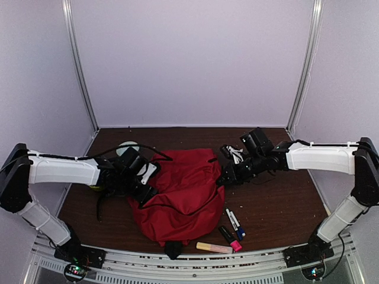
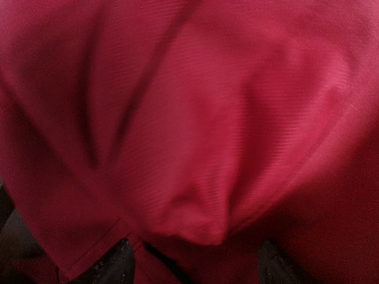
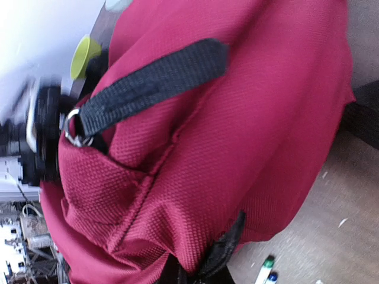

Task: Pack the student bag
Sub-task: Adjust the student bag at the center of the board.

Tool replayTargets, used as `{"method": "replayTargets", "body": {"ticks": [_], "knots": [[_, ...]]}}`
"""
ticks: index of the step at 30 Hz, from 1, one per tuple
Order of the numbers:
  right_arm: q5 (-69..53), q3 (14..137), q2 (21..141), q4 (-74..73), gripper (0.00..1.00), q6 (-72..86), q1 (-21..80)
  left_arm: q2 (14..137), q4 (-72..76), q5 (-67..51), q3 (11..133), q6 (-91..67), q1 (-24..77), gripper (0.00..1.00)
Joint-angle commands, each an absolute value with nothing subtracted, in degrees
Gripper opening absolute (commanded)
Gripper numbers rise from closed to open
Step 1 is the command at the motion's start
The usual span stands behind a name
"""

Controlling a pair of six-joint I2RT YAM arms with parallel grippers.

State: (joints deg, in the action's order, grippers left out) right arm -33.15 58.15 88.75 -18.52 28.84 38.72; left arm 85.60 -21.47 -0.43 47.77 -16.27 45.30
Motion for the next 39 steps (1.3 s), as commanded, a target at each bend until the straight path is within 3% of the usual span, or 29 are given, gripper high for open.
{"method": "replayTargets", "body": {"ticks": [1,7,12,18,27,32,35,39], "knots": [[-31.81,68.21,92.08,-19.45,0.00,26.09,35.73,88.83,-16.67,-4.41,50.58,-11.99,52.98,0.74],[-30.93,83.66,94.08,-26.06,0.00,18.68,34.02,89.68,-9.12,-9.78,50.83,-9.29,59.89,0.74],[-32.94,96.03,94.12,-28.78,0.00,10.10,34.01,82.24,-4.29,-13.31,50.91,-4.95,60.82,0.74],[-41.14,109.53,94.86,-35.94,0.00,-0.89,34.35,72.35,-11.22,-11.96,55.49,3.21,60.82,0.74],[-53.41,94.60,85.71,-38.86,0.00,-23.98,42.01,60.23,-15.04,-1.76,57.14,5.94,55.26,0.85],[-52.31,86.90,83.46,-39.10,0.00,-25.21,45.17,64.09,-17.57,-5.03,61.85,-0.09,44.41,0.90],[-51.09,82.95,82.28,-38.73,0.00,-25.18,46.63,68.74,-18.72,-7.52,66.59,3.46,43.86,0.97],[-49.68,80.42,81.56,-39.34,0.00,-24.82,47.74,75.38,-20.83,-11.02,73.97,7.75,42.94,0.98]]}}
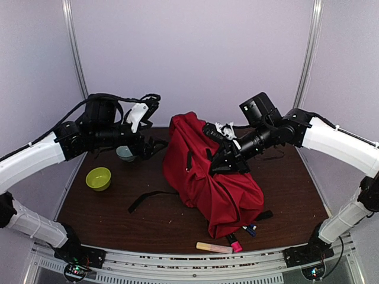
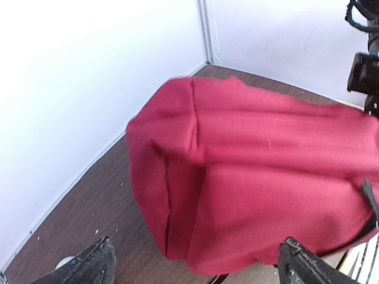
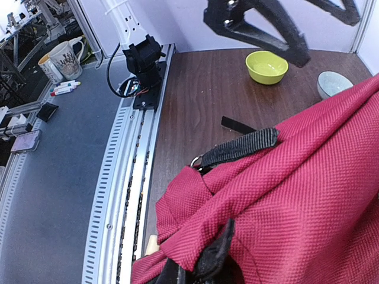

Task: Pack the student bag
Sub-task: Adjust the student bag at the center of the board.

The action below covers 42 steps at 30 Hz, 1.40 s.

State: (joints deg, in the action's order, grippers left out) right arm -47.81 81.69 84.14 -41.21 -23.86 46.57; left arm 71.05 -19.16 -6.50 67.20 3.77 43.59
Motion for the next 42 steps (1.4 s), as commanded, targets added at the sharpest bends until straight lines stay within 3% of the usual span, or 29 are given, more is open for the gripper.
{"method": "replayTargets", "body": {"ticks": [1,7,13,20,22,27,28,34,35,39,42], "knots": [[-49.29,80.16,81.52,-39.78,0.00,-24.99,47.92,76.53,-21.17,-11.93,75.48,7.97,42.23,0.98],[-48.40,78.92,80.84,-39.29,0.00,-24.46,48.25,81.41,-23.02,-21.55,79.93,15.16,40.34,0.98],[-48.48,78.96,80.14,-39.90,0.00,-24.69,48.26,87.10,-26.39,-18.43,86.47,23.98,40.21,0.98],[-48.47,78.27,79.62,-39.90,0.00,-24.87,48.28,94.53,-25.55,-25.06,93.57,27.79,40.17,0.95],[-48.30,78.05,79.23,-39.84,0.00,-24.79,48.27,95.97,-26.98,-29.81,94.59,28.31,40.17,0.83],[-41.01,76.05,76.11,-35.05,0.00,-20.02,47.90,93.62,-27.47,-37.64,89.40,26.92,40.17,0.04],[-39.02,75.64,75.36,-33.63,0.00,-17.73,47.60,92.29,-26.13,-37.24,87.16,25.91,40.17,0.00],[-29.76,75.50,71.58,-27.03,0.00,-4.31,40.93,78.75,-13.85,-20.23,74.65,7.79,40.26,0.00],[-28.49,75.84,71.25,-26.78,0.04,-2.46,39.71,76.71,-13.00,-15.72,73.37,3.98,40.42,0.00],[-26.54,77.67,70.65,-29.18,0.37,0.50,37.62,68.11,-12.95,1.48,67.24,-8.57,40.94,0.00],[-28.54,75.76,68.71,-29.87,0.58,2.39,37.83,61.80,-8.20,7.45,59.42,-13.31,41.95,0.00]]}}
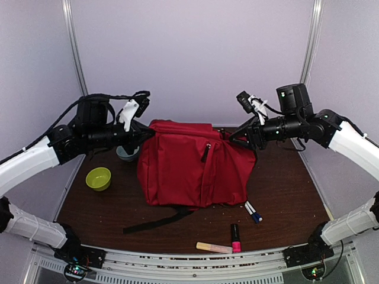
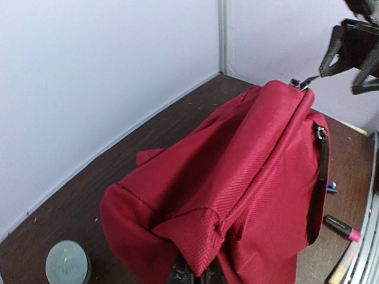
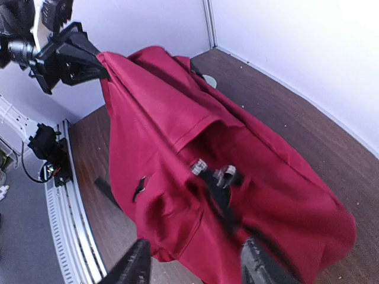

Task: Pack the student bag
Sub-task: Adjust the student bag at the center of the board.

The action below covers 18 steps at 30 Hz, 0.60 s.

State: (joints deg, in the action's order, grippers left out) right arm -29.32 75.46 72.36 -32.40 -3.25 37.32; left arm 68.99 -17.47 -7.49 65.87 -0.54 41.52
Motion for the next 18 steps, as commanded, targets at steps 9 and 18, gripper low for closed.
{"method": "replayTargets", "body": {"ticks": [9,18], "knots": [[-20.49,61.33,64.08,-20.07,0.89,10.69,38.06,56.67,-4.06,12.12,52.61,-6.36,53.78,0.00],[-23.81,56.26,71.67,-0.52,0.81,25.09,41.59,59.39,-3.20,18.90,53.41,-7.42,62.86,0.00]]}}
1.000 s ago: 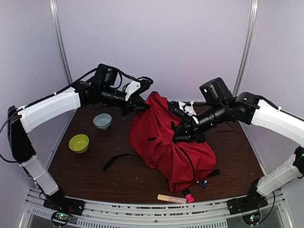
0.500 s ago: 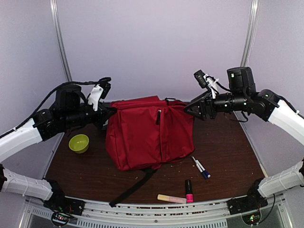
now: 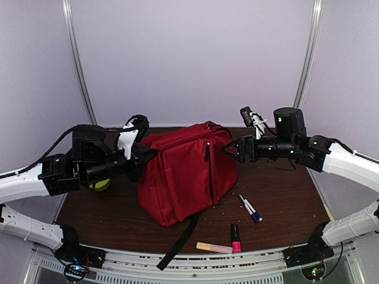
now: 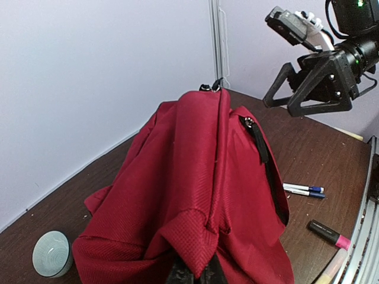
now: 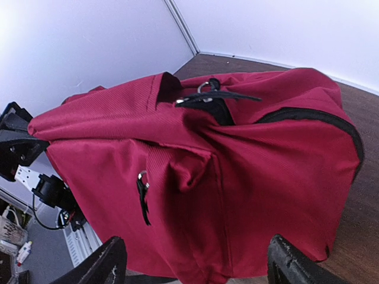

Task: Pack the student bag
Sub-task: Adjust the student bag at the center of the board.

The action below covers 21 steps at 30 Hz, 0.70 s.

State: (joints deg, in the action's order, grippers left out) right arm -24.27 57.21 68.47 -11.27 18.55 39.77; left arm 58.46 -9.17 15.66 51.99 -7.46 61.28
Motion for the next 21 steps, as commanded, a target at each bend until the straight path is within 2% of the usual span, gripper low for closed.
{"method": "replayTargets", "body": {"ticks": [1,6,8,9,12,17,21], "knots": [[-23.85,56.21,72.66,0.35,0.81,25.49,42.16,59.98,-3.17,19.13,53.58,-7.40,63.50,0.00],[-23.18,54.51,74.53,2.97,0.80,25.73,44.83,63.14,-3.17,22.10,54.82,-6.57,67.50,0.00],[-21.23,53.35,74.60,3.79,0.76,25.86,44.99,63.96,-3.17,22.27,55.16,-6.57,68.32,0.00],[-19.70,53.02,74.73,3.63,0.70,25.53,44.98,64.14,-3.13,22.36,55.27,-6.66,68.70,0.00],[-15.32,53.82,75.91,1.80,0.36,24.37,44.72,63.97,-3.43,23.39,55.22,-7.26,69.44,0.00],[-14.19,54.94,77.80,0.70,0.00,23.02,43.34,62.09,-4.54,24.72,53.35,-8.90,70.77,0.00],[-16.31,58.37,79.64,0.57,0.00,20.82,41.80,60.92,-6.23,25.70,52.07,-8.84,73.67,0.00]]}}
